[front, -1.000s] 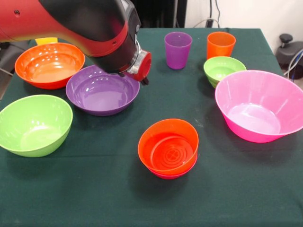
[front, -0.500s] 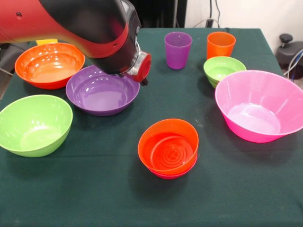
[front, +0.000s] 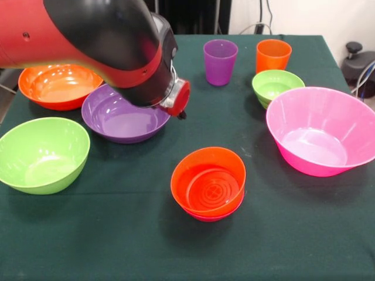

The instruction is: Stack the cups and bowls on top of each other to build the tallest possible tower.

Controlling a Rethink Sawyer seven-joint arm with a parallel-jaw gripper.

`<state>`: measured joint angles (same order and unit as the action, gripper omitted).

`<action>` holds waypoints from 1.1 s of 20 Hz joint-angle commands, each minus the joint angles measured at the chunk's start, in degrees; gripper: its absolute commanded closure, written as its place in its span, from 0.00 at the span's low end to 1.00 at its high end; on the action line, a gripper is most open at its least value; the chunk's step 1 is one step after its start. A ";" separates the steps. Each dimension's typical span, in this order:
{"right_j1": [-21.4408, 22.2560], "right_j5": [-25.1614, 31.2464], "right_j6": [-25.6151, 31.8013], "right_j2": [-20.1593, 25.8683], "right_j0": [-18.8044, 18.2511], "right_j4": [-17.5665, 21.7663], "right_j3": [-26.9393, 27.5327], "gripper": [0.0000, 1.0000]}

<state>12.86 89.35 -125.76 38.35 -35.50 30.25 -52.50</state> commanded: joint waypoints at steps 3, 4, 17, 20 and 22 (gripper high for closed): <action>-5.42 -4.72 7.24 -2.97 2.08 3.61 5.18 0.00; -5.10 -4.96 7.08 -3.07 2.04 3.49 4.71 0.00; -6.59 -6.39 7.31 -3.24 2.36 3.91 5.04 0.00; -6.22 -6.56 6.93 -3.25 2.41 3.76 4.47 0.00; -6.51 -6.37 7.09 -3.13 2.44 3.87 5.09 0.00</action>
<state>7.18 89.34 -125.76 38.08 -35.18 30.74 -50.33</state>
